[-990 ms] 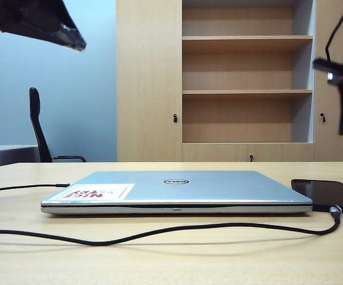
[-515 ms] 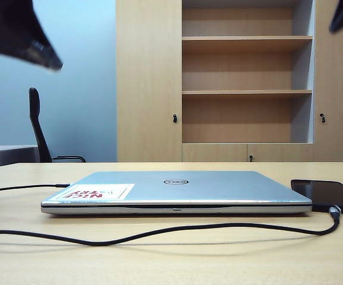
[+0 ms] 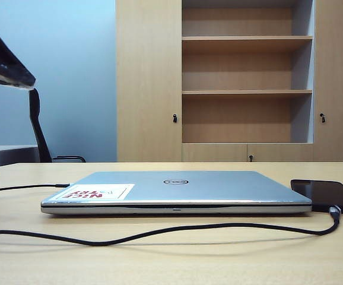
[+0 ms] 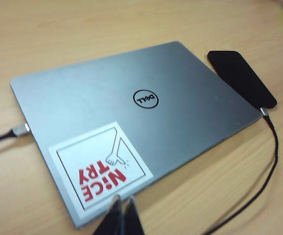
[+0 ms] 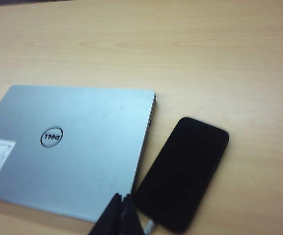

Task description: Pick up the charging cable and the phone, plug the charging cable into the charging port on the phone, and finally place them back on the table.

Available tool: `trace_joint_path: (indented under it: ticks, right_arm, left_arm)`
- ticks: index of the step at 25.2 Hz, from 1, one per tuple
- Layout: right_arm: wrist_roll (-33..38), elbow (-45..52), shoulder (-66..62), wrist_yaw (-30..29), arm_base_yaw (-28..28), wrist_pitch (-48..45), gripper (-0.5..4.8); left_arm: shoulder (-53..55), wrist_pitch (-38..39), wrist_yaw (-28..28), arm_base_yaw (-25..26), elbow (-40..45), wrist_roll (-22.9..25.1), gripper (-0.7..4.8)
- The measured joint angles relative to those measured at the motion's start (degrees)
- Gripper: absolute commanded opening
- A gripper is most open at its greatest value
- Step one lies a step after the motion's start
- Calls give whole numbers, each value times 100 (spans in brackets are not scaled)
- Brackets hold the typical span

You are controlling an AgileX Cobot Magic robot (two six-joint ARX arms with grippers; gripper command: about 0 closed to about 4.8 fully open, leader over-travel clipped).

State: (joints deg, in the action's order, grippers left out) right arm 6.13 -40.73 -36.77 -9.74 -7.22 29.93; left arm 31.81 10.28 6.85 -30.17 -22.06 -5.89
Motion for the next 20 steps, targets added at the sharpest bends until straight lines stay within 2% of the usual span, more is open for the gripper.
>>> trace_joint_path:
  ticks: [8, 15, 20]
  right_arm:
    - [0, 1296, 1056, 164, 0, -376, 5]
    - [0, 1565, 1543, -33, 0, -459, 4]
    - [0, 1574, 1600, -35, 0, -450, 4]
  left_arm:
    - [-560, -605, 0, 0, 887, 103, -5]
    - [-553, -1698, 0, 0, 1504, 114, -6]
    - [-546, -1875, 0, 0, 1698, 116, -6]
